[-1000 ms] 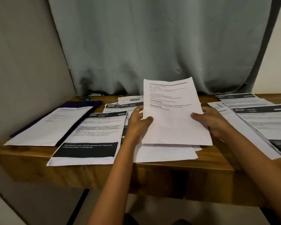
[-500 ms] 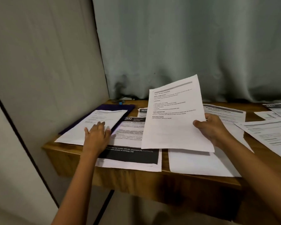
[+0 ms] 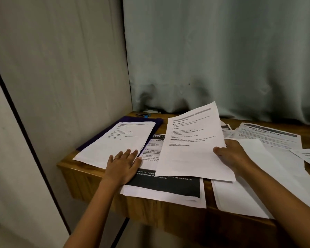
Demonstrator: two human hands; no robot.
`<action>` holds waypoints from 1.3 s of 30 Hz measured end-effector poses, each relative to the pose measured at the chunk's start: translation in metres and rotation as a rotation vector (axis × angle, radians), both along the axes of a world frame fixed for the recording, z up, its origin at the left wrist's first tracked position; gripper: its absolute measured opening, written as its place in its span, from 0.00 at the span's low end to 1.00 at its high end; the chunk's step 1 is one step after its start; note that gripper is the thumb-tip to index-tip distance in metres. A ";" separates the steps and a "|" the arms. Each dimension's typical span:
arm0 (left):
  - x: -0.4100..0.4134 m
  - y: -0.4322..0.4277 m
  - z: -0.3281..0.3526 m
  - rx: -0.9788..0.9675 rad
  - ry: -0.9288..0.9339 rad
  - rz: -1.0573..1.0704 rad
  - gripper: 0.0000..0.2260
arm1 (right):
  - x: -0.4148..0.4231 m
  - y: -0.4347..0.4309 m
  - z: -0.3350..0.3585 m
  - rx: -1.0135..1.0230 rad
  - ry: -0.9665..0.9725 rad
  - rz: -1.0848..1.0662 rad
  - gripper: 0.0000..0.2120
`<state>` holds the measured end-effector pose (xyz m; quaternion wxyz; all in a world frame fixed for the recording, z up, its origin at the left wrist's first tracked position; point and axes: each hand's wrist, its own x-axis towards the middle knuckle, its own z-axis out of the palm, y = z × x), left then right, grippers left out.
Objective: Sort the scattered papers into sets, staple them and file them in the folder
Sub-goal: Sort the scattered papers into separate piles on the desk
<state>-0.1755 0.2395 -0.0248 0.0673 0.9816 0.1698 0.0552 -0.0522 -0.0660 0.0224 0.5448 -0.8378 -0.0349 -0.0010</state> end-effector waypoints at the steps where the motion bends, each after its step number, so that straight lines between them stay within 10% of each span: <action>1: 0.001 0.000 0.000 0.004 0.003 0.003 0.27 | 0.001 0.002 -0.001 -0.002 0.002 -0.001 0.14; 26: -0.005 -0.009 0.009 -0.046 -0.147 -0.023 0.32 | 0.004 -0.019 0.013 0.073 0.068 -0.034 0.20; 39: 0.003 -0.184 0.046 -0.361 -0.351 -0.360 0.27 | -0.032 -0.142 0.020 0.222 0.029 -0.209 0.17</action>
